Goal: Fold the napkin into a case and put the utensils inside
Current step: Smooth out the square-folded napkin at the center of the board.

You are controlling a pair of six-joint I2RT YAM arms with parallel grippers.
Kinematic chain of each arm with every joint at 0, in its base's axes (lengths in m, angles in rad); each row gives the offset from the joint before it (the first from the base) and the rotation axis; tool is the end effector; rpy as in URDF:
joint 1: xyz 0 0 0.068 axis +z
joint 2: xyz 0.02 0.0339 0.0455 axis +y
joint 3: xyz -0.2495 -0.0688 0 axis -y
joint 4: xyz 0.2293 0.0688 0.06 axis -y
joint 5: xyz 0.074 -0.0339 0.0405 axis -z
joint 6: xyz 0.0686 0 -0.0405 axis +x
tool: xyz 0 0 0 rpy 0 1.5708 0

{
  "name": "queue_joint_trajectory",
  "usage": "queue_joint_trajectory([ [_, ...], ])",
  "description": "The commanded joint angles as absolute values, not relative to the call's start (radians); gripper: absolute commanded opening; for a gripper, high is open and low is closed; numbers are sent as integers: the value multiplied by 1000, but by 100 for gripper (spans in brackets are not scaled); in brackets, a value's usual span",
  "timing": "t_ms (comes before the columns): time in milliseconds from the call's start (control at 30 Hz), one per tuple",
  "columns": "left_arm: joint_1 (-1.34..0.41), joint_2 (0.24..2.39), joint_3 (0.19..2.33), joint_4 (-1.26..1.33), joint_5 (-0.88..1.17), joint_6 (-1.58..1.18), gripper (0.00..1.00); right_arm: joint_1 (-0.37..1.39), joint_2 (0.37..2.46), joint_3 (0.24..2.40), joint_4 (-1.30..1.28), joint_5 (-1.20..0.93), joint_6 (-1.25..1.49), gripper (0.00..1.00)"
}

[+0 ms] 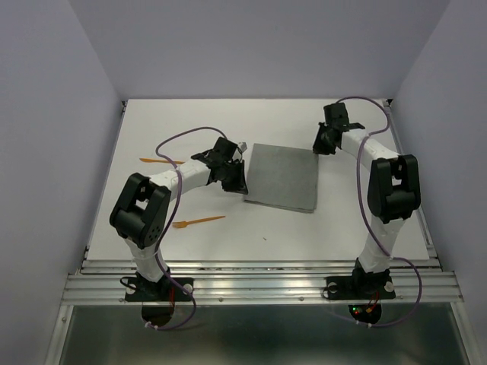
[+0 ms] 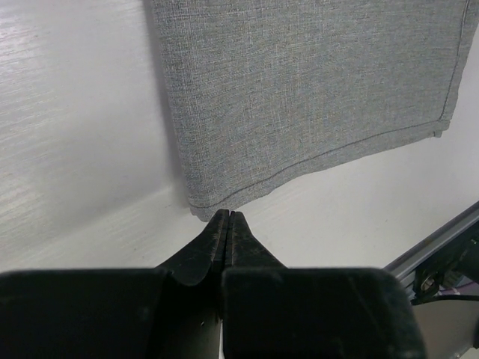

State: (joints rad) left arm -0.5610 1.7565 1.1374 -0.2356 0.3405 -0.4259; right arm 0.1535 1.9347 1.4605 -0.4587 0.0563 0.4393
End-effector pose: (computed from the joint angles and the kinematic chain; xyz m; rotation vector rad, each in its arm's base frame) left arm 0.3084 -0.2209 0.1699 0.3346 2.5240 -0.8350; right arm 0.4206 0.0612 0.1809 0.3806 2.4812 0.1745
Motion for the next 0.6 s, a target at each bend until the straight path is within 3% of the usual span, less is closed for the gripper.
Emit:
queue_joint_trajectory([
  [0,-558,1750,1117,-218,348,-426,3,152,2008,1540,-446,116,433,13],
  [300,-560,1746,1176,-245,348,-414,2,152,2123,1608,-456,170,425,10],
  [567,-560,1865,1439,-319,336,-399,2,152,2071,1605,-462,127,420,10],
])
